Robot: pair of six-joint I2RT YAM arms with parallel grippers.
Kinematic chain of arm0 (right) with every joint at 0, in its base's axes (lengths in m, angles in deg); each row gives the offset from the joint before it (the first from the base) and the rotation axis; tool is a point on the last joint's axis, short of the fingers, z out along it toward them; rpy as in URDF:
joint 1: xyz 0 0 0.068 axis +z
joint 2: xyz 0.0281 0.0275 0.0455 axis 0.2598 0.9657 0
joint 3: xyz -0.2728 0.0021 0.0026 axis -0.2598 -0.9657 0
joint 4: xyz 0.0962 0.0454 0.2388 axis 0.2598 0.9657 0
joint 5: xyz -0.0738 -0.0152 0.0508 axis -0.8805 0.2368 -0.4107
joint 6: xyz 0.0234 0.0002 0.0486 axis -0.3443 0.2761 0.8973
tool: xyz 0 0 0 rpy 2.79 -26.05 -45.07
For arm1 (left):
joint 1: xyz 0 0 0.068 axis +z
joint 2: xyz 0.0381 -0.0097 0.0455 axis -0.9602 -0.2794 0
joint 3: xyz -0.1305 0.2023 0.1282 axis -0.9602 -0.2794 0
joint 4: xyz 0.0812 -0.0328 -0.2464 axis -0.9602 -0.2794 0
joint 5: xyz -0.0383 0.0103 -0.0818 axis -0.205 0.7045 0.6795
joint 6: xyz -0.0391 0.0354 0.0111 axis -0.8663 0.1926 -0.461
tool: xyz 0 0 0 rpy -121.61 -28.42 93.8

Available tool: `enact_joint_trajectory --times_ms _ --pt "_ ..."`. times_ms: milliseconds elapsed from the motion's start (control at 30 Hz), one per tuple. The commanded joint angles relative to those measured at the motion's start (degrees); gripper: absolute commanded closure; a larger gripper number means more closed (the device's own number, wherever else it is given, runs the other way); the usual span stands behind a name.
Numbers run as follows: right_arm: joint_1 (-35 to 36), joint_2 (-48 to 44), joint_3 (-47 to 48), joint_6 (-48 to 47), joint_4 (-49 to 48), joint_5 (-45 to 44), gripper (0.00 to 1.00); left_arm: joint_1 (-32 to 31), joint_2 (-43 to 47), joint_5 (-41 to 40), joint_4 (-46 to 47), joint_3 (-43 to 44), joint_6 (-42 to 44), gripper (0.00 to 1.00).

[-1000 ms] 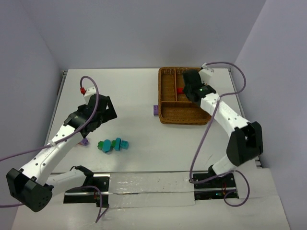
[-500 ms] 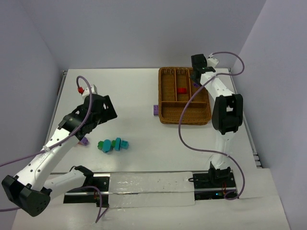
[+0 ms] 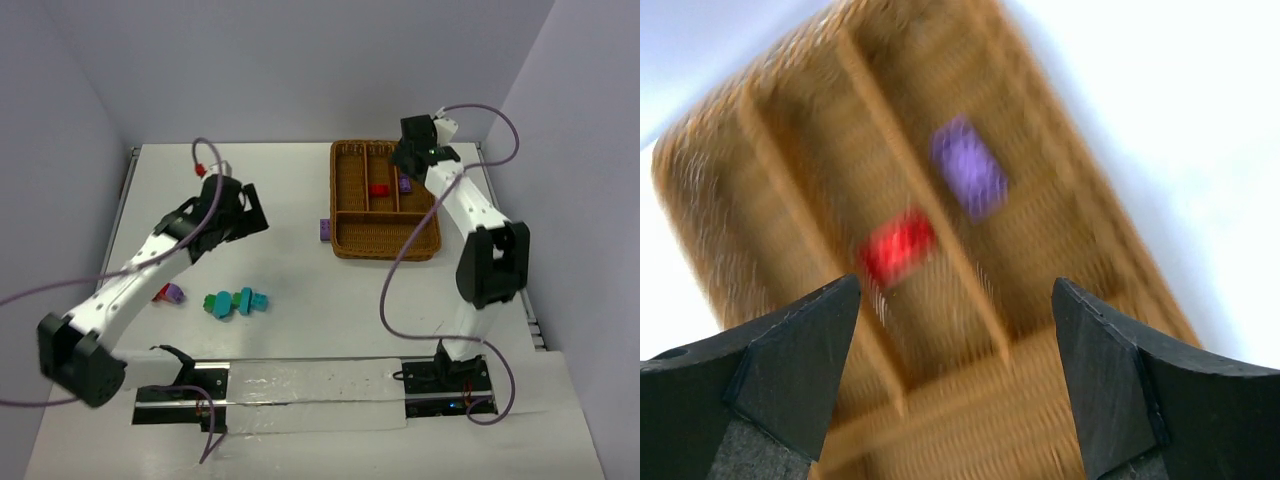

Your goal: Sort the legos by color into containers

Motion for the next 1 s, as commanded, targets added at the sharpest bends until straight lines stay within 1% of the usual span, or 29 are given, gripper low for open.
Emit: enact_joint_trajectory --times_ms 0,67,100,233,400,633,967 --pt "5.3 -13.5 -8.6 -1.6 -3.1 1.5 0.15 -0.8 -13.4 4.8 8.3 9.0 -0.5 0.01" --pt "7.2 -20.8 -15.5 -2.0 -3.6 3.8 0.14 -1.3 -21.7 5.9 8.5 14.1 -1.0 0.01" --pt "8.1 -22.6 -17.4 -2.8 -4.2 5.1 0.14 -1.5 -25.5 6.4 8.6 15.6 -1.0 0.01" --pt "11.9 -29.7 -24.1 -4.2 -4.2 9.1 0.13 -2.8 -35.9 9.0 9.3 23.1 -0.5 0.01" --pt "13.5 -35.8 -30.1 -3.4 -4.4 11.6 0.12 -4.7 -44.2 11.8 9.0 28.6 0.4 0.01" --pt "13.8 -38.2 -32.3 -3.6 -2.6 10.8 0.12 -6.2 -46.4 15.1 12.6 27.6 -0.2 0.01" --pt "13.7 -38.6 -33.4 -3.7 -2.0 11.0 0.12 -6.2 -49.8 11.5 10.7 29.2 -0.4 0.01"
